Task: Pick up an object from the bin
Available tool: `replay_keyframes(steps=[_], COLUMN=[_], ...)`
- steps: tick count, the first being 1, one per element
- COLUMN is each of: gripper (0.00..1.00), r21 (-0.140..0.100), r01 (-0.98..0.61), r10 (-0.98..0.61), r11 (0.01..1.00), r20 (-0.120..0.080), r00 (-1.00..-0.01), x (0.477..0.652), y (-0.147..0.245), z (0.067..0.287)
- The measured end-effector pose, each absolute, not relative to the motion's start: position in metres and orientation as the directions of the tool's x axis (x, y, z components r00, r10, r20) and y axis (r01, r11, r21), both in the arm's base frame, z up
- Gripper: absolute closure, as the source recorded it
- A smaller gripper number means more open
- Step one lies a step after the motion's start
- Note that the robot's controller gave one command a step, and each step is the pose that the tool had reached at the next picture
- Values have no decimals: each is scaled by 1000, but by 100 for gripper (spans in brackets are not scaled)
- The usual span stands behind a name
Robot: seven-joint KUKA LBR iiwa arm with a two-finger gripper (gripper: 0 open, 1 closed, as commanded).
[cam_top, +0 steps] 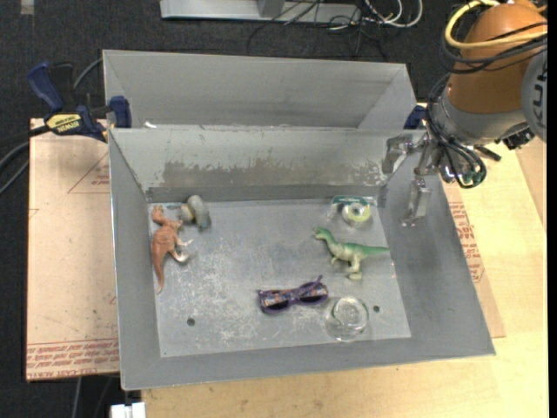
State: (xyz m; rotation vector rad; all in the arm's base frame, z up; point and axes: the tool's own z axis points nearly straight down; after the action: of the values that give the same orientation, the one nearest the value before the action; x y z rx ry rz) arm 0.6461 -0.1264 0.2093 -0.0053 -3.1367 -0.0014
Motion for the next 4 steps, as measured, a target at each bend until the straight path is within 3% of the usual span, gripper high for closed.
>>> replay_keyframes(steps=[1,2,3,4], gripper=[0,0,0,100], r21=[0,1,-1,2], r01=[0,53,-248,-41], r10=[0,53,-248,-41], r11=[1000,999,969,999], r20=[-3,-1,-3,-3], r00=[-1000,-999,-969,-999], x=[647,612,618,614], y=[-126,-110,-94,-78], z=[215,125,97,75])
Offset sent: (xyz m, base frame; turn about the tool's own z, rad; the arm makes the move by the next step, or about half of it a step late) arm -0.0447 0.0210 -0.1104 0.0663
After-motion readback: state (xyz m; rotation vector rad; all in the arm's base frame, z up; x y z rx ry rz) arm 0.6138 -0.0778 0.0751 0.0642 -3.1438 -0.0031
